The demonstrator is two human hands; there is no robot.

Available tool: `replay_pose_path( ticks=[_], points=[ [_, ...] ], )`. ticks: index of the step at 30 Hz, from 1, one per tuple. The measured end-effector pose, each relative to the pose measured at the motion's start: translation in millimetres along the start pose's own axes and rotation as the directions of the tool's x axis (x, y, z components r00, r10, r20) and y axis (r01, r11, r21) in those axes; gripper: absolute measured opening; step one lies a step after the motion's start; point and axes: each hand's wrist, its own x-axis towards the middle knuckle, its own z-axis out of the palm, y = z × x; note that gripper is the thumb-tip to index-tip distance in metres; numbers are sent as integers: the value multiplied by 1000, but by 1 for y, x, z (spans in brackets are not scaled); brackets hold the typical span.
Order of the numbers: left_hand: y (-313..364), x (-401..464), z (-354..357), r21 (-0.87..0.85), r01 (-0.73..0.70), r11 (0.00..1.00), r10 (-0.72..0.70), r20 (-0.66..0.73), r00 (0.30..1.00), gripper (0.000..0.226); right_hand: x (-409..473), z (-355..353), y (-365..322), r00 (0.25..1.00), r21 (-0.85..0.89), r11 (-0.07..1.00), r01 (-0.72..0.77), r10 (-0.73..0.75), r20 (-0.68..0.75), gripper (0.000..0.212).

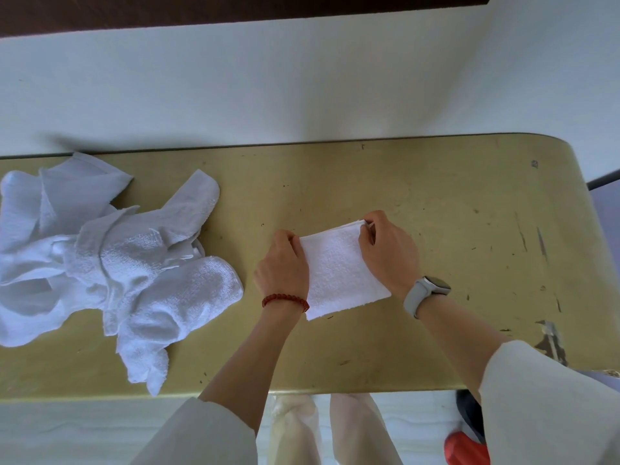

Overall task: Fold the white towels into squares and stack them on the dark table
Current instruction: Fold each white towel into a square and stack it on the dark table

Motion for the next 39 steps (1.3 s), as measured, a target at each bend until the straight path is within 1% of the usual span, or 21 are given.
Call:
replay_pose_path(
  ticks=[3, 6, 8, 10, 12, 13, 14, 16, 18, 20, 21, 24, 27, 29, 31, 33, 34, 35, 36, 37, 39],
  points=[
    [-2, 1, 2, 36, -19, 999, 20, -23, 1000, 24, 1, 1, 0, 1000, -32, 999, 8, -8, 1, 18],
    [-7, -1, 5, 25, -70, 997, 72, -71, 995, 22, -1, 2, 0, 1000, -18, 1000, 11, -11, 3, 19],
    [-8, -1, 5, 8, -70, 997, 71, -72, 995, 21, 2, 1, -2, 1000, 40, 999, -28, 28, 14, 21],
    [-7, 0, 3, -42, -27, 999, 25, -58, 998, 21, 3, -2, -3, 996, 136, 987, -89, 87, 14, 26],
    [-7, 0, -1, -109, -3, 994, -6, -82, 997, 22, 0, -7, -1, 994, 178, 981, -80, 92, -62, 27],
    [-8, -2, -3, -132, -54, 990, 36, -134, 990, 24, -4, -10, 0, 989, 161, 987, -23, 46, -142, 24],
    [-10, -5, -5, -115, -156, 981, 132, -198, 971, 26, -10, -12, 3, 974, 117, 990, 77, -49, -222, 22],
    [-17, -16, -3, 28, -388, 921, 382, -258, 887, 31, -22, -12, 10, 900, -39, 942, 332, -329, -286, 25],
    [-23, -31, 8, 172, -561, 810, 586, -189, 788, 36, -33, -1, 22, 794, -197, 823, 534, -567, -219, 33],
    [-27, -40, 19, 237, -646, 726, 679, -92, 728, 38, -36, 12, 28, 756, -296, 741, 604, -649, -83, 39],
    [-29, -41, 24, 259, -648, 717, 678, -42, 734, 40, -36, 17, 30, 764, -342, 722, 601, -645, -20, 41],
    [-35, -39, 33, 321, -585, 745, 587, 101, 803, 51, -32, 24, 33, 825, -426, 722, 546, -551, 122, 49],
    [-40, -38, 36, 346, -577, 740, 556, 168, 814, 57, -30, 23, 35, 854, -441, 734, 516, -482, 196, 52],
    [-39, -38, 35, 358, -584, 729, 556, 190, 809, 59, -30, 24, 34, 854, -450, 728, 517, -470, 222, 53],
    [-39, -40, 34, 360, -588, 724, 551, 209, 808, 61, -31, 22, 32, 846, -402, 745, 531, -491, 208, 51],
    [-40, -41, 33, 351, -580, 735, 543, 207, 814, 61, -32, 17, 31, 865, -286, 819, 498, -491, 103, 47],
    [-39, -42, 33, 344, -573, 744, 536, 204, 819, 60, -34, 13, 27, 895, -201, 876, 438, -445, 9, 45],
    [-39, -42, 32, 338, -566, 751, 529, 203, 824, 60, -36, 8, 21, 932, -112, 932, 344, -353, -84, 41],
    [-38, -41, 32, 333, -562, 757, 524, 204, 827, 60, -36, 3, 14, 966, -26, 975, 222, -223, -130, 36],
    [-38, -41, 31, 332, -560, 759, 521, 208, 828, 60, -34, 0, 8, 991, 23, 996, 87, -84, -105, 31],
    [-36, -41, 30, 335, -561, 757, 518, 217, 828, 59, -23, 1, 1, 989, 6, 990, -144, 144, 39, 21]
  ],
)
